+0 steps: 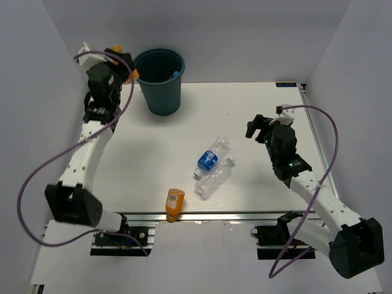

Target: Put the plastic bottles in the bin

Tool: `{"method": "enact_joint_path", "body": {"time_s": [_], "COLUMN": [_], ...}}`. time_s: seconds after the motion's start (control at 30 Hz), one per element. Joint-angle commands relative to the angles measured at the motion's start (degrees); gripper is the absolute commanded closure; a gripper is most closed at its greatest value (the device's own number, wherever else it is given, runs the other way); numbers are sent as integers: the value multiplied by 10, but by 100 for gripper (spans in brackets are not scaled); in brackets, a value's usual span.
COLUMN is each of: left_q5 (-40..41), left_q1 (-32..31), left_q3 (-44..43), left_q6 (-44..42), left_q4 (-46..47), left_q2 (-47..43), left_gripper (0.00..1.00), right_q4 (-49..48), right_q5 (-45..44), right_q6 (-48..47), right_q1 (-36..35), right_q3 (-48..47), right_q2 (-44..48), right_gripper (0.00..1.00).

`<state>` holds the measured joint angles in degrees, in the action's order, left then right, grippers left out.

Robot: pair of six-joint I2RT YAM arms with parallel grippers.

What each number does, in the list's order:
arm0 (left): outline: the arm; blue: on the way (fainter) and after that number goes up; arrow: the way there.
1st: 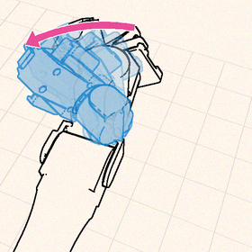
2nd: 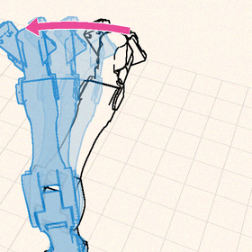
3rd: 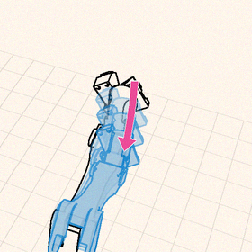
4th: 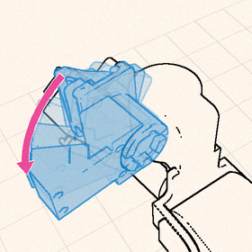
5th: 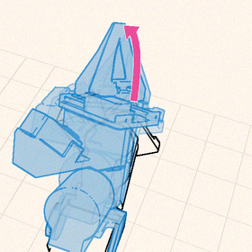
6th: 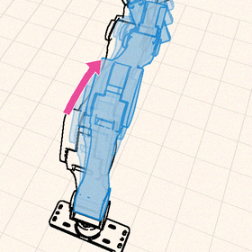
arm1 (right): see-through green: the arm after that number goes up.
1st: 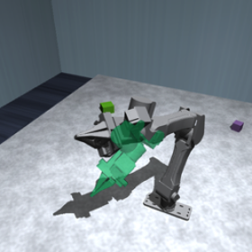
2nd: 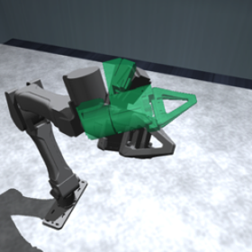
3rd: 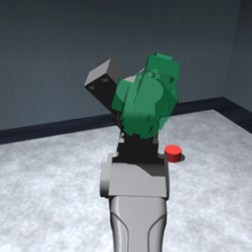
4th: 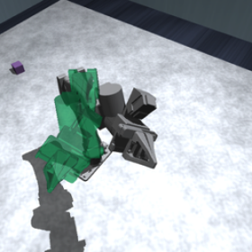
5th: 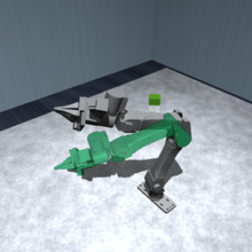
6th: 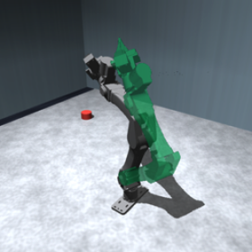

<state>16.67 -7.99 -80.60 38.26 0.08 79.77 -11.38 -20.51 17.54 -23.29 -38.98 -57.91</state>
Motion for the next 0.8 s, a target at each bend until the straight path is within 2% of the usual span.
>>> {"method": "enact_joint_path", "body": {"time_s": [0.0,0.17,0.27,0.3,0.33,0.4,0.43,0.5,0.53,0.63,0.77], "left_q5": [-54,-137,-129,-125,-122,-121,-124,-135,-136,-141,-149], "left_q1": [-1,-1,-4,-4,-4,-4,-4,-4,-4,-5,-19], "left_q3": [-82,-216,-318,-355,-443,-538,-595,-584,-531,-452,-382], "left_q6": [-63,-56,-52,-54,-57,-60,-62,-59,-57,-61,-77], "left_q4": [51,50,28,8,-50,-110,-148,-135,-123,-96,-173], "left_q2": [78,211,300,355,384,437,464,454,418,354,242], "left_gripper": [61,58,50,35,21,5,2,2,2,2,2], "right_q4": [0,5,3,12,18,28,35,36,36,36,28], "right_q5": [-32,-34,-30,-23,-18,-14,-14,-8,-4,22,41], "right_q6": [-17,-27,-29,-30,-32,-38,-39,-44,-44,-49,-51], "right_q1": [5,9,11,11,11,12,13,15,14,14,15], "right_q3": [10,11,11,8,6,0,-1,0,1,3,13], "right_q2": [23,32,29,25,24,20,21,24,27,32,39], "right_gripper": [11,11,11,11,11,11,11,11,11,11,11]}}
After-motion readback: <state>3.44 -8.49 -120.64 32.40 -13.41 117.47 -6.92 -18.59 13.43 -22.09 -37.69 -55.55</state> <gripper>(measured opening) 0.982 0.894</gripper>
